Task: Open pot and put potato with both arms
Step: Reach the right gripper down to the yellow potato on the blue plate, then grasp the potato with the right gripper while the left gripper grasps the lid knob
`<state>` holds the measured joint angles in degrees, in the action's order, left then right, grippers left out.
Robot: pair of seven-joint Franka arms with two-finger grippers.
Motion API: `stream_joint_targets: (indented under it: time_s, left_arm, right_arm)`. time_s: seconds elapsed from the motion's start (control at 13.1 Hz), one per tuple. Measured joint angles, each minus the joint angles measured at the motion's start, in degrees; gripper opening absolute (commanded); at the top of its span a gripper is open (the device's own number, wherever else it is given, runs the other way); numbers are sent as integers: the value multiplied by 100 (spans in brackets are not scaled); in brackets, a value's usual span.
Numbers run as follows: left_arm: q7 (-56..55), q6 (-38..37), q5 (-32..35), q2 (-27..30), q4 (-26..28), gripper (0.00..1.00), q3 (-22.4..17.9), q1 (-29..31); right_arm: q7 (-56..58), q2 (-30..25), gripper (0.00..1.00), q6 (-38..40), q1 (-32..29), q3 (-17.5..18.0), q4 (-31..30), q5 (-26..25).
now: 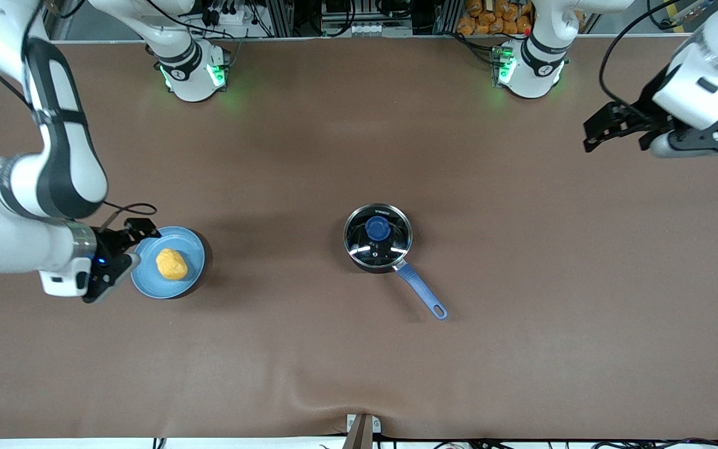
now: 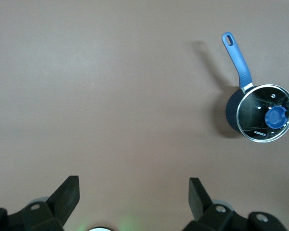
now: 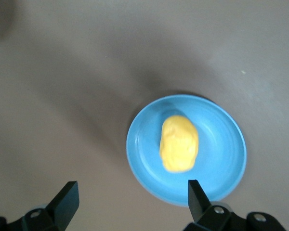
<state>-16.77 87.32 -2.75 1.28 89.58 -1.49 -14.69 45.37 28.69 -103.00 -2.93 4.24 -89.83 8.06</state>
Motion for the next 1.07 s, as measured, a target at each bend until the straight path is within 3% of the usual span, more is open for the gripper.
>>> stream_joint_targets:
  time_s: [0.3,0.68,1.07]
  left_arm:
    - [-829,18,-7,-360,-108,100,621,-31]
    - [-1441,319,-7,-727,-139,100,1168,-34]
    - [-2261,1156,-8,-1437,-125,100,1785,-201]
  right_arm:
    - [548,559,100,-870,-7,-1,-188,17]
    - [807,590,100,-1777,-5,0,-897,17]
    - [808,590,100,-2000,-10,-17,-1013,17]
